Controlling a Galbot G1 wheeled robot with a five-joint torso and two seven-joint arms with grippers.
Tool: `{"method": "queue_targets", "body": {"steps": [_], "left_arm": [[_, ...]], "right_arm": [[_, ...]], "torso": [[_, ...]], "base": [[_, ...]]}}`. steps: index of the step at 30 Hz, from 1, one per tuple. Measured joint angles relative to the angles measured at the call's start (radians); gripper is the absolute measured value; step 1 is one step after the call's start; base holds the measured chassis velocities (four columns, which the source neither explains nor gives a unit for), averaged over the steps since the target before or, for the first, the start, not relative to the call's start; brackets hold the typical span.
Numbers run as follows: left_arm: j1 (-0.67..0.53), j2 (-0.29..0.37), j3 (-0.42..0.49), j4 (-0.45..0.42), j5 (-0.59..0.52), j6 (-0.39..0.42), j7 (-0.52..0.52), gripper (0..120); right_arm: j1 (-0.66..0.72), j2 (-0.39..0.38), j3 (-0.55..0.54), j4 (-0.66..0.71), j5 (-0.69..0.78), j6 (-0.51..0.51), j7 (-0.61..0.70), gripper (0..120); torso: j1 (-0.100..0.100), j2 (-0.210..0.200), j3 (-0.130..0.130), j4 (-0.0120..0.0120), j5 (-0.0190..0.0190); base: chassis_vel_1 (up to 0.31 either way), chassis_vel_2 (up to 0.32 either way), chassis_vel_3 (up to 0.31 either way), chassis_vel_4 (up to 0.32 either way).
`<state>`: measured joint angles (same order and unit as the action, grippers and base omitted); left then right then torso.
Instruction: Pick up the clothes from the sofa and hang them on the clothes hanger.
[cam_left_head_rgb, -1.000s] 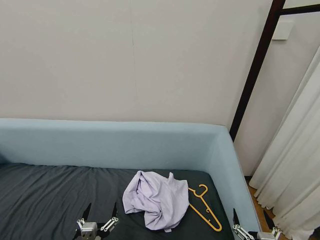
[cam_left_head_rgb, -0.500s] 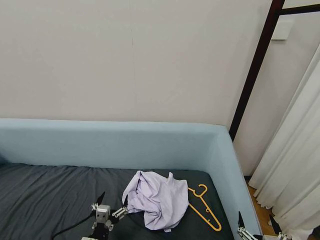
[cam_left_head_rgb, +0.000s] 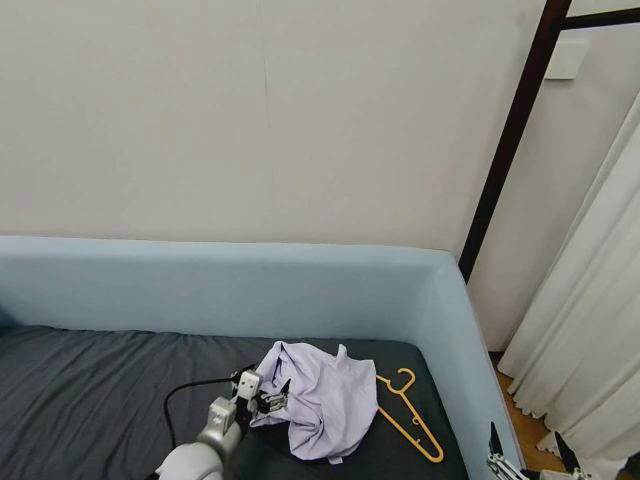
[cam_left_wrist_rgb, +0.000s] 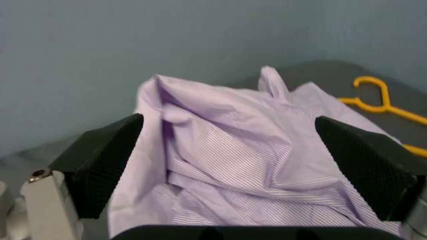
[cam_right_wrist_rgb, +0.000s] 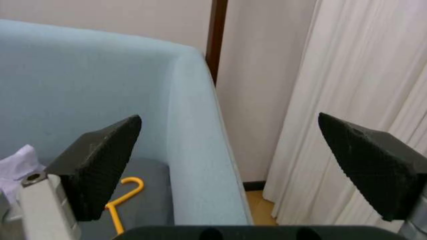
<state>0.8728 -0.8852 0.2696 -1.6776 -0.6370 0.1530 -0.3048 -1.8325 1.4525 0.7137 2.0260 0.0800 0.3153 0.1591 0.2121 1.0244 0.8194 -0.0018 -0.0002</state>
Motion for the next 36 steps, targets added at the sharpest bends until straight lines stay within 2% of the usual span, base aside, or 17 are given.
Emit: {"method": "queue_targets", "body": {"steps": [1,4,5,8,10,11,13,15,17,22,23,27,29,32,34,36], "left_arm": [[0.000,0.000,0.000,0.000,0.000,0.000,0.000,100],[-0.073,-0.050,0.086,0.062,-0.036,0.099,-0.049,100],[-0.073,-0.050,0.086,0.062,-0.036,0.099,-0.049,100],[-0.117,-0.111,0.119,0.100,-0.073,0.177,-0.085,100],[-0.138,-0.164,0.130,0.138,-0.092,0.204,-0.091,100],[-0.138,-0.164,0.130,0.138,-0.092,0.204,-0.091,100],[-0.147,-0.212,0.132,0.161,-0.113,0.244,-0.109,100],[-0.146,-0.233,0.130,0.163,-0.134,0.285,-0.136,100],[-0.145,-0.238,0.129,0.164,-0.137,0.293,-0.144,100],[-0.153,-0.279,0.112,0.228,-0.178,0.304,-0.195,84],[-0.153,-0.279,0.112,0.228,-0.178,0.304,-0.195,84],[-0.166,-0.301,0.107,0.286,-0.190,0.296,-0.191,65],[-0.168,-0.305,0.106,0.293,-0.190,0.294,-0.189,62],[-0.171,-0.314,0.102,0.310,-0.190,0.287,-0.181,47],[-0.171,-0.316,0.102,0.312,-0.190,0.285,-0.180,43],[-0.171,-0.318,0.102,0.316,-0.188,0.283,-0.178,33]], "right_arm": [[0.000,0.000,0.000,0.000,0.000,0.000,0.000,100],[-0.002,0.010,0.003,-0.003,0.000,0.004,0.000,100],[-0.002,0.010,0.003,-0.003,0.000,0.004,0.000,100],[-0.001,0.015,0.004,-0.003,-0.003,0.004,0.000,100],[-0.001,0.016,0.001,-0.003,-0.005,0.005,0.000,100],[-0.001,0.016,0.001,-0.003,-0.005,0.005,0.000,100],[-0.004,0.021,-0.004,-0.002,-0.012,0.006,0.000,100],[-0.005,0.024,-0.007,-0.002,-0.017,0.006,0.000,100],[-0.005,0.025,-0.008,-0.002,-0.018,0.007,0.000,100],[-0.007,0.027,-0.016,-0.006,-0.022,0.011,0.000,100],[-0.007,0.027,-0.016,-0.006,-0.022,0.011,0.000,100],[-0.009,0.028,-0.022,-0.008,-0.023,0.013,0.000,100],[-0.010,0.028,-0.023,-0.009,-0.024,0.014,0.000,100],[-0.011,0.029,-0.024,-0.010,-0.024,0.015,0.000,100],[-0.011,0.029,-0.024,-0.010,-0.024,0.015,-0.001,100],[-0.011,0.028,-0.024,-0.011,-0.024,0.016,0.000,100]], "torso": [[0.000,0.000,0.000,0.0000,0.0000],[0.000,0.000,0.000,0.0004,0.0001],[0.000,0.000,0.000,0.0004,0.0001],[0.000,0.000,0.000,0.0004,0.0005],[0.000,0.000,0.000,0.0004,0.0001],[0.000,0.000,0.000,0.0004,0.0001],[0.000,0.000,0.000,-0.0001,0.0003],[0.000,0.000,0.000,0.0000,0.0002],[0.000,0.000,0.000,0.0002,0.0003],[0.000,0.000,0.000,0.0003,0.0002],[0.000,0.000,0.000,0.0003,0.0002],[0.000,0.000,0.000,0.0002,0.0002],[0.000,0.000,0.000,0.0003,0.0001],[0.000,0.000,0.000,0.0002,0.0001],[0.000,0.000,0.000,0.0002,0.0001],[0.000,0.000,0.000,0.0002,0.0001]], "base": [[0.000,0.000,0.000,0.000],[0.000,0.000,0.000,0.000],[0.000,0.000,0.000,0.000],[0.000,0.000,0.000,0.000],[0.000,0.000,0.000,0.000],[0.000,0.000,0.000,0.000],[0.000,0.000,0.000,0.000],[0.000,0.000,0.000,0.000],[0.000,0.000,0.000,0.000],[0.000,0.000,0.000,0.000],[0.000,0.000,0.000,0.000],[0.000,0.000,0.000,0.000],[0.000,0.000,0.000,0.000],[0.000,0.000,0.000,0.000],[0.000,0.000,0.000,0.000],[0.000,0.000,0.000,0.000]]}}
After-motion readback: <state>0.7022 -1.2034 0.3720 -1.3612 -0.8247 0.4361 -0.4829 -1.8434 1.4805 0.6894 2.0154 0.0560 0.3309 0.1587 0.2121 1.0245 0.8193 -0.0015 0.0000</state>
